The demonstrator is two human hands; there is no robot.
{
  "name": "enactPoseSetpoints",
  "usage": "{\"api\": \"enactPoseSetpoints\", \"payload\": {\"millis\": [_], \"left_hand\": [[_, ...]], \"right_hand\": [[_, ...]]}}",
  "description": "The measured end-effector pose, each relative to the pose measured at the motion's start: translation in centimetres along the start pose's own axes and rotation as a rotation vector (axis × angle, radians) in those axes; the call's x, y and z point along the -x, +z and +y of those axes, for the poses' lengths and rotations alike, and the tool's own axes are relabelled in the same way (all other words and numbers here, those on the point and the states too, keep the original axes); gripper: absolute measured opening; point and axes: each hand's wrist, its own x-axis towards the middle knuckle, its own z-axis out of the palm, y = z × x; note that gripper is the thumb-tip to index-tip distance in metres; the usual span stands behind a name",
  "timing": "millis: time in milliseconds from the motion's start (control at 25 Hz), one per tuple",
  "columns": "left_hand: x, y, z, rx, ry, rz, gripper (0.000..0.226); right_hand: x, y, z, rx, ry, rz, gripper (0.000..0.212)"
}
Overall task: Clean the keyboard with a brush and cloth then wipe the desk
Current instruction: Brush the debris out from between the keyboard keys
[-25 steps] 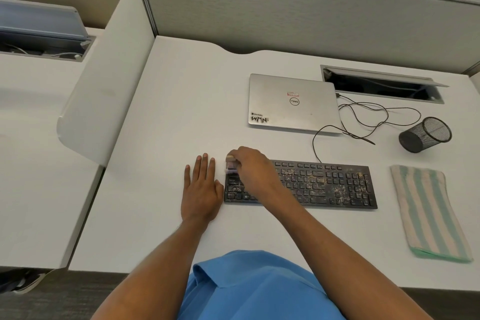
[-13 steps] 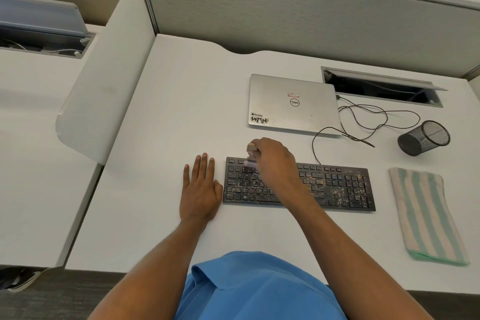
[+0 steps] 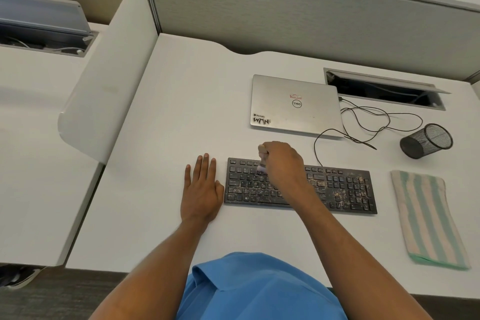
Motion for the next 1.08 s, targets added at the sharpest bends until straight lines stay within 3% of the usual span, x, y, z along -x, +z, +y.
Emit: {"api": "enactPoseSetpoints", "payload": {"millis": [240, 520, 680, 840, 1080], "left_hand": [[0.1, 0.0, 0.1, 0.002, -0.001, -0.003, 0.067], [0.0, 0.0, 0.1, -0.002, 0.002, -0.005, 0.067], [0.0, -0.1, 0.1, -0.002, 0.0, -0.004, 0.067], [0.1, -0.1, 0.1, 0.007, 0.002, 0.005, 0.067], [0.1, 0.0, 0.0, -0.007, -0.001, -0.006, 0.067]], "right_hand": [[0.8, 1.2, -1.5, -0.013, -0.018, 0.149, 0.03], [0.6, 1.8, -0.7, -0.054, -0.024, 0.09, 0.027], [0.5, 1.5, -0.9, -0.123, -0.015, 0.221, 0.032], [0.5, 2.4, -1.2, -0.151, -0.023, 0.18, 0.032], [0.5, 2.0, -1.4, 0.042, 0.012, 0.108, 0.029]]}}
